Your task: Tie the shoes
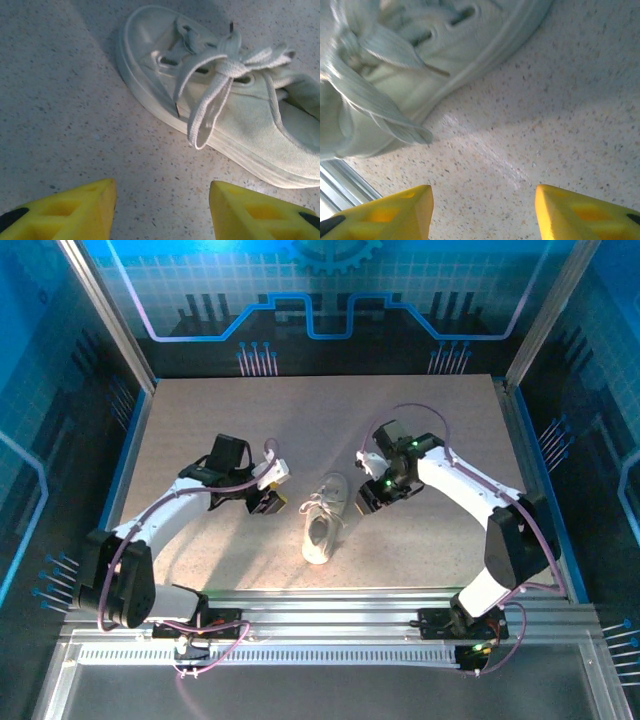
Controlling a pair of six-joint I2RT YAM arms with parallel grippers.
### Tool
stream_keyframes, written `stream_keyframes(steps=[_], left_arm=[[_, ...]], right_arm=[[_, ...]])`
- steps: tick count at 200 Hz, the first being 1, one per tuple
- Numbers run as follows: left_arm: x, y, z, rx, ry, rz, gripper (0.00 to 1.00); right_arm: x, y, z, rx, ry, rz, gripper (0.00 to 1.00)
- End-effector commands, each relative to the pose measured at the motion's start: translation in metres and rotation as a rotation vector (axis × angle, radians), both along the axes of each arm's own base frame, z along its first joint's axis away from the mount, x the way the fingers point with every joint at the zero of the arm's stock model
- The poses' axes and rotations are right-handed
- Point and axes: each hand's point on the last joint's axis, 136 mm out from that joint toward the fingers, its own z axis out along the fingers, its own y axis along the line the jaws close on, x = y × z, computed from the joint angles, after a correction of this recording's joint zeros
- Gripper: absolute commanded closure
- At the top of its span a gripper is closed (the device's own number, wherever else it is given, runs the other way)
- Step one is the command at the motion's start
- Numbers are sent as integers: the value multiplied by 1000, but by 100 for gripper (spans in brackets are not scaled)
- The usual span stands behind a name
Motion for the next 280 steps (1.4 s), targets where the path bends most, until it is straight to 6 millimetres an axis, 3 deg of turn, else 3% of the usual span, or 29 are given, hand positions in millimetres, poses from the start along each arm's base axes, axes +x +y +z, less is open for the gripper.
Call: stream_keyframes(steps=[1,29,59,70,72,74,76,87,92,105,126,129,169,193,221,245,280], left_arm=[[12,1,14,-16,2,46,48],[32,6,22,-42,-26,137,47],[61,37,47,-130,-69,351,40],[68,54,57,-174,-88,441,32],[69,57,59,-182,-93,455,23],[70,60,60,-192,-99,468,7],[71,62,61,-200,-103,481,2],[73,79,68,-240,-128,559,1],[73,86,69,-256,-138,592,1],[70,101,72,-280,-183,661,0],[59,126,66,-298,-246,802,1],[57,129,67,-306,-256,819,1],[27,161,43,-412,-358,1033,1],[13,159,24,-446,-377,1033,0],[7,150,-2,-405,-299,985,1],[13,145,-2,-397,-305,944,1],[36,134,-2,-426,-289,869,1]], right_arm=[[12,14,14,56,1,-35,45],[28,13,24,73,-77,-86,45],[53,-23,51,19,-256,-193,40],[64,-43,63,-3,-345,-261,34],[66,-47,65,-4,-361,-275,33],[67,-51,67,-6,-376,-289,32],[69,-55,69,-8,-393,-302,31],[77,-75,78,-6,-480,-375,22],[79,-84,82,-1,-519,-404,2],[83,-101,85,8,-607,-447,0],[83,-129,76,-24,-706,-543,0],[80,-133,68,-34,-703,-546,0],[68,-152,30,-72,-793,-583,0],[66,-149,18,-47,-904,-516,0],[67,-160,14,10,-1010,-580,0],[71,-168,5,17,-1001,-604,0],[94,-170,8,27,-1041,-563,0]])
